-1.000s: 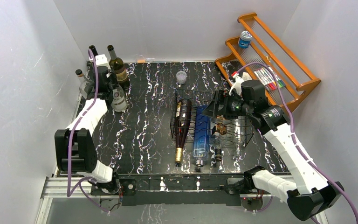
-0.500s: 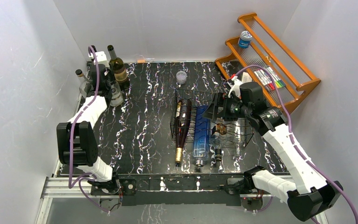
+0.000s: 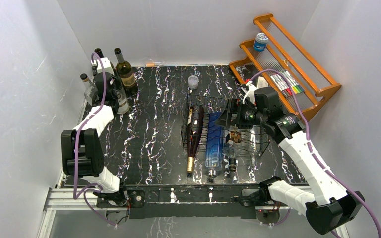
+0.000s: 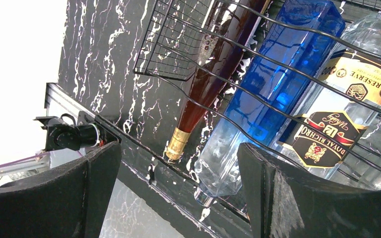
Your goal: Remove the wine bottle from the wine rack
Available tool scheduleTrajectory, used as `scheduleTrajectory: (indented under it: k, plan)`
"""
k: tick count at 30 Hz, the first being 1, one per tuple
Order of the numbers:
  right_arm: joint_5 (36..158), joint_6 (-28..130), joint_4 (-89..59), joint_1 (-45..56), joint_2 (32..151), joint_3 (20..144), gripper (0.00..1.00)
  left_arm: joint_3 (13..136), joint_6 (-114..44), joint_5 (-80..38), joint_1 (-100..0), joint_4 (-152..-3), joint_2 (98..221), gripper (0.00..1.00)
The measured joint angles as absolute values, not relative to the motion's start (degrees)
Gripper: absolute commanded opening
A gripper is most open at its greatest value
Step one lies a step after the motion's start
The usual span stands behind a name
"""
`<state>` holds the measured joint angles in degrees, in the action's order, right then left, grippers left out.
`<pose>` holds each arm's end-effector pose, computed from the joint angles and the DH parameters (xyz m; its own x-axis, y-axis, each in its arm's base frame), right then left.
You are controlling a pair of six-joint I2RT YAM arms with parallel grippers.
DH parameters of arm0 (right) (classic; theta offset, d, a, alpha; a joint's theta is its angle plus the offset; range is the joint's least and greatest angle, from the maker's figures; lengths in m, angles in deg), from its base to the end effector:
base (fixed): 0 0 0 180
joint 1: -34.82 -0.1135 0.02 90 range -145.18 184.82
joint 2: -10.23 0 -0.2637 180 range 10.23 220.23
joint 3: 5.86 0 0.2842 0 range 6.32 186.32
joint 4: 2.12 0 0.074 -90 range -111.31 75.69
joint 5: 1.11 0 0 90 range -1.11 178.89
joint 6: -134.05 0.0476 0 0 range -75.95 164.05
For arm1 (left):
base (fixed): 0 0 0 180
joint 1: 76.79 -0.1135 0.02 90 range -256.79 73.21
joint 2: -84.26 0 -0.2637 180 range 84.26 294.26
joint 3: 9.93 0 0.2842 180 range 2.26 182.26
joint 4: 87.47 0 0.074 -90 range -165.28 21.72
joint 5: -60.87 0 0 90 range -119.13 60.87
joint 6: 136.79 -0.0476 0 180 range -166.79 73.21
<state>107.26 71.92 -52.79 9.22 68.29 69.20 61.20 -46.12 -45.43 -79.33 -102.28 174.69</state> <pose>0.2203 0.1222 0.3543 -0.7443 0.1353 -0.6540 -0.3379 0.7684 0.5435 0.4085 0.0315 0.2739 -0.0744 -0.0145 -0.9971 -0.3230 0.9464 0.0103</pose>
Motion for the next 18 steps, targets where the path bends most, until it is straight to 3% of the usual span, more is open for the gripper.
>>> scheduleTrajectory:
  k: [7,18]
  plan:
    - [107.2,71.2,-53.2,9.2,68.5,69.2,0.98,61.1,-43.1,-45.5,-79.5,-102.2,171.8,0.97]
    - [100.2,65.2,-58.9,9.2,74.1,70.9,0.98,58.4,-36.6,-37.5,-79.6,-95.1,162.6,0.98]
